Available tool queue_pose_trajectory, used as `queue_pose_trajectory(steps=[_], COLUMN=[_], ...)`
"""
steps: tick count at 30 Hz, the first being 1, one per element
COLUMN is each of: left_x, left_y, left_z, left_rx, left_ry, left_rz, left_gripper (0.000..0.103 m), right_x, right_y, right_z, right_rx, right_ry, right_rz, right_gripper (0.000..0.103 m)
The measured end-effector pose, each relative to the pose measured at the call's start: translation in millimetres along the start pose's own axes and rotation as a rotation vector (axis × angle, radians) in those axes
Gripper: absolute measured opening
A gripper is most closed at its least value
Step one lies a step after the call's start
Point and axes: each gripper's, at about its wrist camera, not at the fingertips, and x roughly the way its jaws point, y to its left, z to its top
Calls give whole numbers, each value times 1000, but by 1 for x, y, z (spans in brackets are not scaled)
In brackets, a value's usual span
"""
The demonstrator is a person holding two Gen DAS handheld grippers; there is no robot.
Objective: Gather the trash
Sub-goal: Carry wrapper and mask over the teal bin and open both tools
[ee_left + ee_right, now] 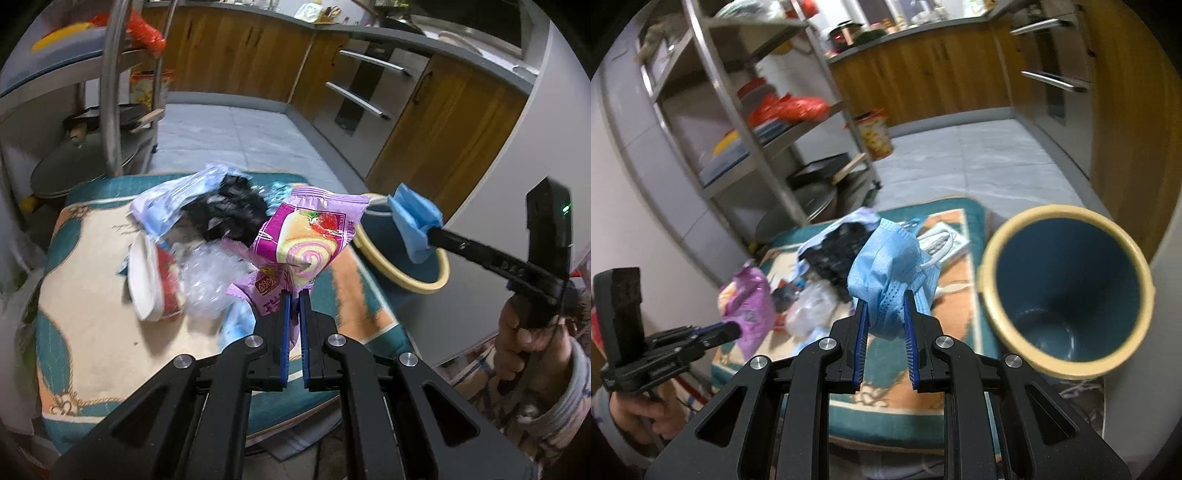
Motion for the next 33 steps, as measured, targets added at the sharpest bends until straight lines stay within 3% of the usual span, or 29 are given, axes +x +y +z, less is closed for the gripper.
queue_pose_trajectory(steps=[11, 15, 23, 33], left_x=[47, 74, 150, 211], left_y=[-60, -78, -117, -160], left_z=[38, 53, 79, 80], left_rx=[149, 139, 89, 117], left_ry=[43, 73, 170, 251], left_rz=[-86, -147, -277, -307], left_gripper=[5, 5, 5, 5], right_x=[-23, -26, -9, 6], right_y=[-23, -51, -99, -120], right_z=[7, 7, -7, -25], right_rx=[25, 109, 241, 284], right_ry=[-69, -76, 17, 98], right_rz=[-132, -178, -232, -285], right_gripper=[20, 20, 20, 20])
